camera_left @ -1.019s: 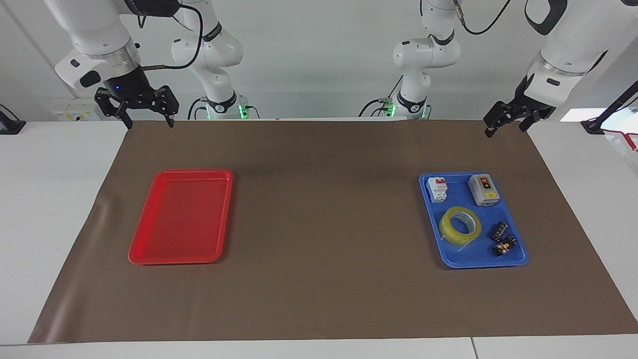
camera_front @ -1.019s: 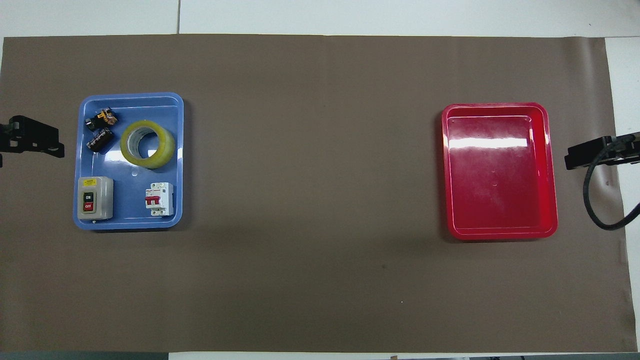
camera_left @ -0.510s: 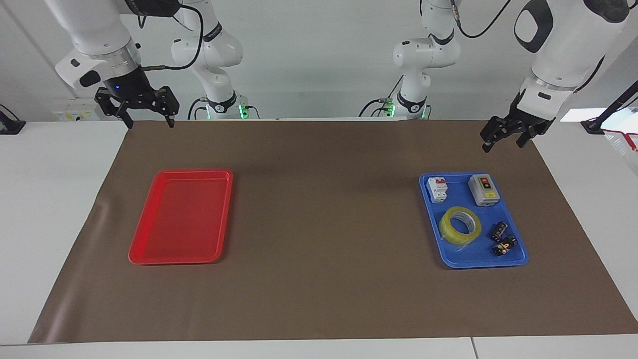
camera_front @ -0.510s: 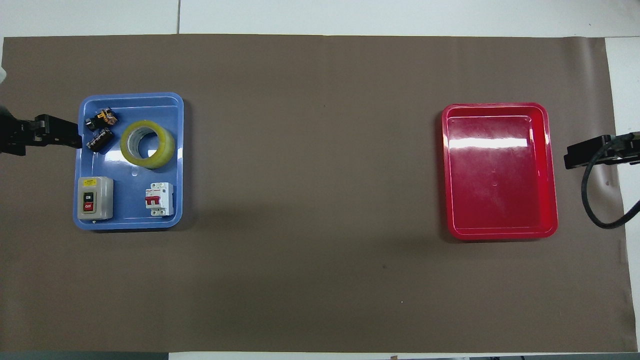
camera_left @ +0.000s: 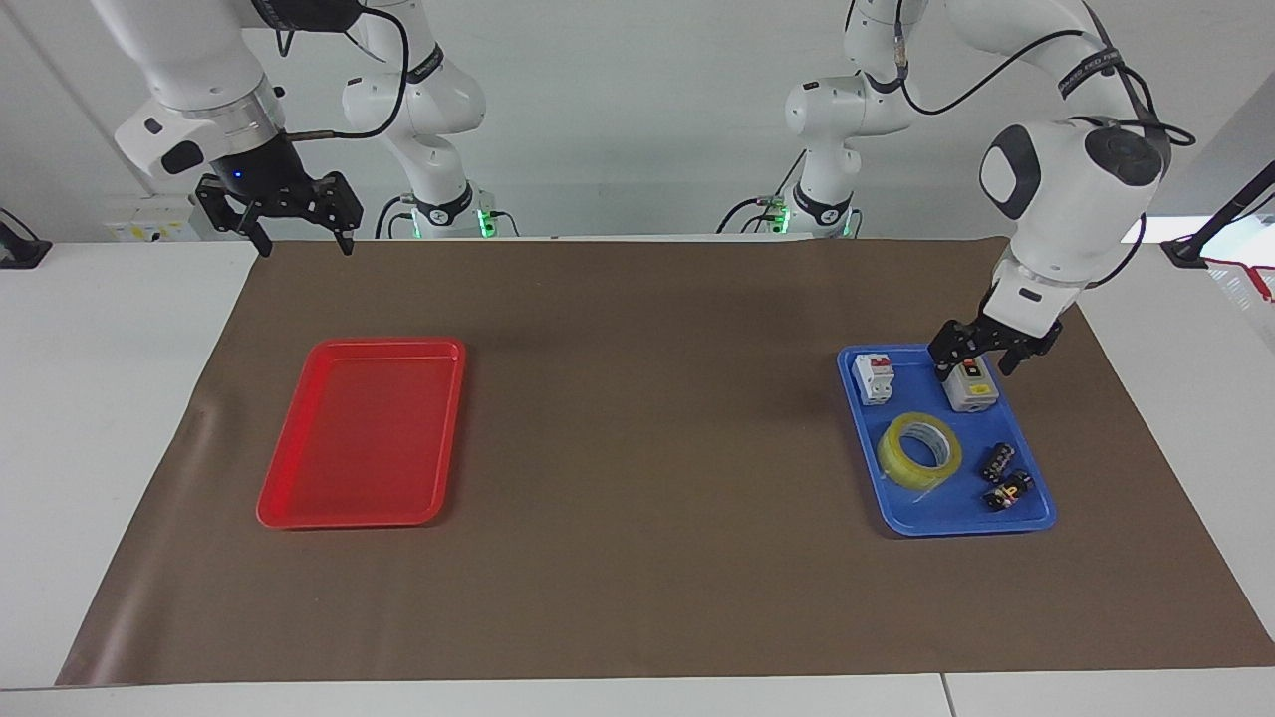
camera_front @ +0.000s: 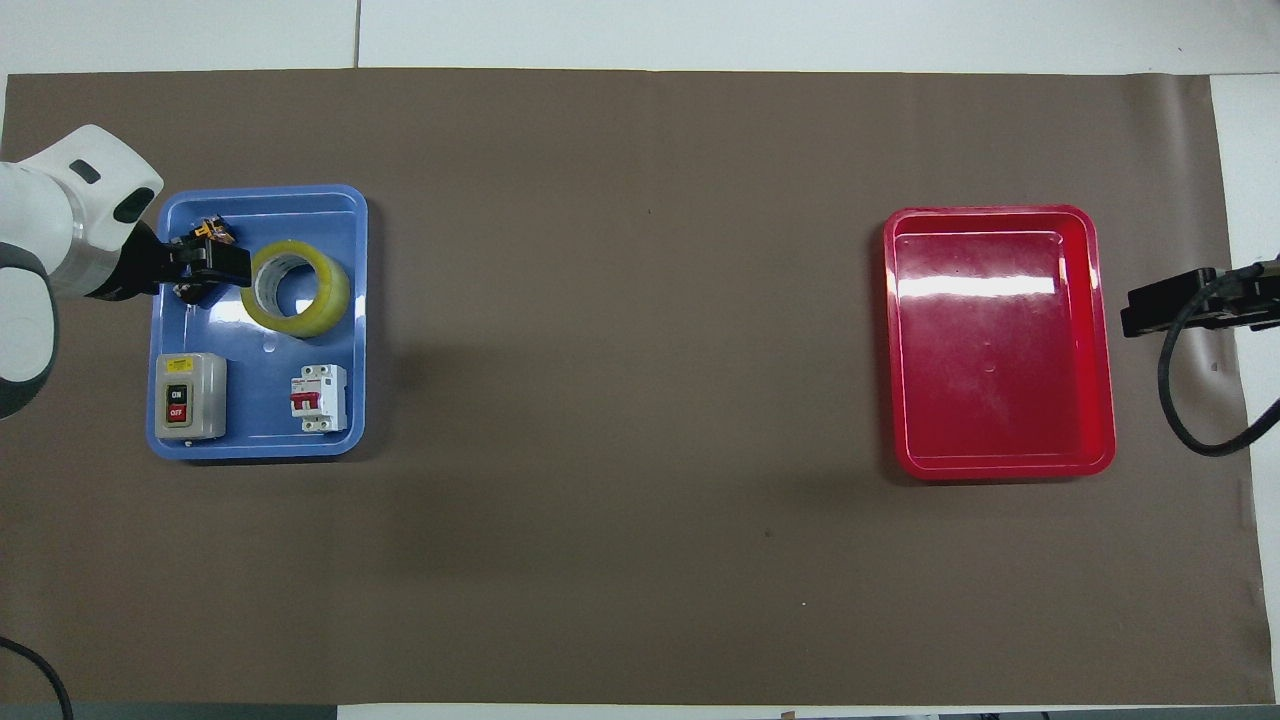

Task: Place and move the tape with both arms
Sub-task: 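Reach the left gripper down to the yellow tape roll in the blue tray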

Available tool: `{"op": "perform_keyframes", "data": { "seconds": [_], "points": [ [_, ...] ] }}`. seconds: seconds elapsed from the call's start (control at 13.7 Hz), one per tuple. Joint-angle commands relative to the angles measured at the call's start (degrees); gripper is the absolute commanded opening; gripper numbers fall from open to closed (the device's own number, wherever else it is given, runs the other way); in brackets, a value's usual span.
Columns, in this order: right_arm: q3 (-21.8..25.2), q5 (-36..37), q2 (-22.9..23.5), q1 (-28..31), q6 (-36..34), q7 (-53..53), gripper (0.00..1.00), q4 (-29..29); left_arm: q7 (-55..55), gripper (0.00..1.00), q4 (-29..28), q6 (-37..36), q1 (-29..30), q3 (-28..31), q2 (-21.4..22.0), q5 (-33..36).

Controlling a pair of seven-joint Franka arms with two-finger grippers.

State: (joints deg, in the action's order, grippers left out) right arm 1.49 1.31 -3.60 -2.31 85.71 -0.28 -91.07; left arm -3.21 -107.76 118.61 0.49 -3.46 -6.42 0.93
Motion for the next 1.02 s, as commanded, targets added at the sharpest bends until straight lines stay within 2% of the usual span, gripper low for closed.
{"op": "perform_keyframes", "data": {
  "seconds": [0.0,0.15,0.44,0.58,0.95],
  "points": [
    [-0.08,-0.69,-0.01,0.11,0.25,0.55,1.00,-0.16,1.45,1.00,-2.97,6.35,0.39,0.21,-2.27,-1.02],
    [-0.08,-0.69,-0.01,0.11,0.16,0.46,1.00,-0.16,1.45,1.00,-5.61,11.10,0.91,0.21,-3.07,-1.02],
    [-0.08,-0.69,-0.01,0.11,0.16,0.37,1.00,-0.16,1.37,1.00,-6.23,14.01,2.67,0.21,-5.71,-1.02],
    [-0.08,-0.69,-0.01,0.11,0.25,0.46,1.00,-0.16,0.49,1.00,-8.34,17.69,2.94,0.21,-6.50,-1.02],
    [-0.08,-0.69,-0.01,0.20,0.16,0.46,1.00,-0.16,-1.98,1.00,-8.43,23.25,2.67,0.21,-10.19,-1.02]
  ]
}}
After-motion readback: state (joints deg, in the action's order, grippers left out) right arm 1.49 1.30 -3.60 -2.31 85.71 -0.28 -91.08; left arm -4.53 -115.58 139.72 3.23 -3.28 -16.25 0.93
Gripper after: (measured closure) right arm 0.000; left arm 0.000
